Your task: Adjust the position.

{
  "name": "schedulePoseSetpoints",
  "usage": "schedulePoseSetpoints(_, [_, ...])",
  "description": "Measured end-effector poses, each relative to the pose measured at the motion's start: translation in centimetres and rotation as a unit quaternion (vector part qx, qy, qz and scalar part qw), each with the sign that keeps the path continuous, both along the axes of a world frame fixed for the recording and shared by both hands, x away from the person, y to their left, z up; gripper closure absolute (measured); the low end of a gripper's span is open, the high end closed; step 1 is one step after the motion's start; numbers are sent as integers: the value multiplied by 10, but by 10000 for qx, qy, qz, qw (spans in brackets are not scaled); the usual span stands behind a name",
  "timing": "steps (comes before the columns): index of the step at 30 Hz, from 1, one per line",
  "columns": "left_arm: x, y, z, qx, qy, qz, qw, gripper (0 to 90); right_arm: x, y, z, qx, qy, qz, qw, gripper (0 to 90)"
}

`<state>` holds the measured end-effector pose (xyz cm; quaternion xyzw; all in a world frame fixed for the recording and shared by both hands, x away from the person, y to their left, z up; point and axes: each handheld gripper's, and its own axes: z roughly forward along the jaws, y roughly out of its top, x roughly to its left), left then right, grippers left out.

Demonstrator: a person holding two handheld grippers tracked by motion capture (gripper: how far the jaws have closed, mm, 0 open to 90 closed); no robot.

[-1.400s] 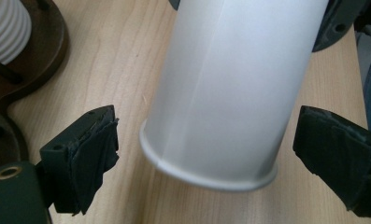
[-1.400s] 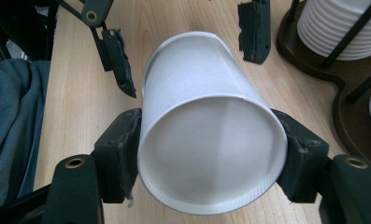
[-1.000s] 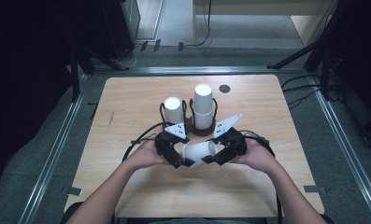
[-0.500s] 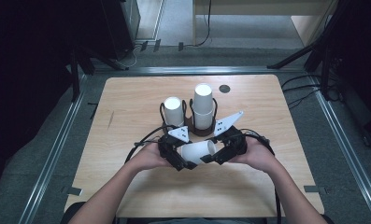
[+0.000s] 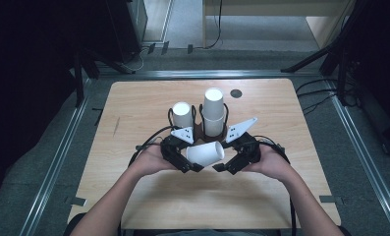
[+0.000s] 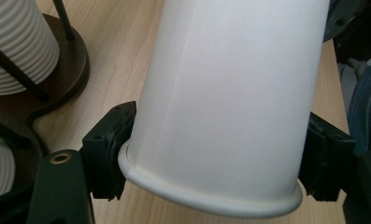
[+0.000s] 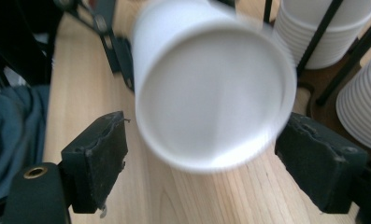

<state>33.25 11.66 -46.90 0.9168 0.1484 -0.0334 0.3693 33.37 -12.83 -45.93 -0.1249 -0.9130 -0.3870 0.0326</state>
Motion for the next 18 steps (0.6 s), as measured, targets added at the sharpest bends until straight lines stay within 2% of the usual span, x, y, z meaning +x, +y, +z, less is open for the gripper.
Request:
schedulePoseSetpoints(2, [0,1,2,9,27,9,10000,244,0,0,-1,-34,-19,9,10000,180])
schedulePoseSetpoints(3, [0,2,5,112,-11,-16,9999,244,0,2,-5,-162,-32,12,9999,187])
schedulePoseSetpoints(5, [0,2,6,166,23,-43,9999,244,0,3,-7,-229,-62,20,9997,198])
schedulePoseSetpoints(11, [4,1,6,614,1,-105,9981,243,0,5,-10,-378,-157,42,9992,213])
schedulePoseSetpoints(18, [7,-3,8,766,144,-120,9969,243,-1,8,-14,-508,-239,89,9984,218])
